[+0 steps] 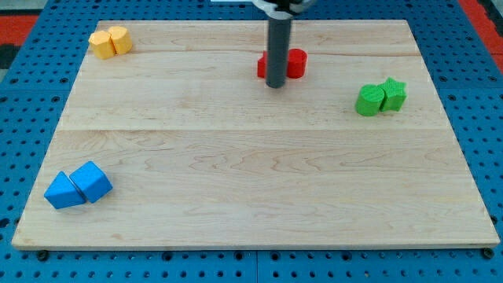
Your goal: Move the red star along with the red circle to the top right to the board
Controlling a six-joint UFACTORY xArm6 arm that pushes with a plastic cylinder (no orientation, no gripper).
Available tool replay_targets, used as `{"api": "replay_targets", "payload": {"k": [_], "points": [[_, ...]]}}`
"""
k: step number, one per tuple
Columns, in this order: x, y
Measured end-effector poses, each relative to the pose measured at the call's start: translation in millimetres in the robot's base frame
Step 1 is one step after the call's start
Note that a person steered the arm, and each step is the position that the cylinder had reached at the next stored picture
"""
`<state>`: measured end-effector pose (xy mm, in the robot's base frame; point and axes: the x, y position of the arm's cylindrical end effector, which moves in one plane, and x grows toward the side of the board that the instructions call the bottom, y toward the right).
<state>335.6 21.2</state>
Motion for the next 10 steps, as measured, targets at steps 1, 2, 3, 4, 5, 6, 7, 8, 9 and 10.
{"api": "replay_targets", "payload": {"k": [1,2,3,4,5,6,7,8,9,10], "points": [[-35,-4],[-32,19],[-29,37],[-9,38],[-27,77],[-67,130],[-62,147],[-51,169],[-79,169],[-62,168]]}}
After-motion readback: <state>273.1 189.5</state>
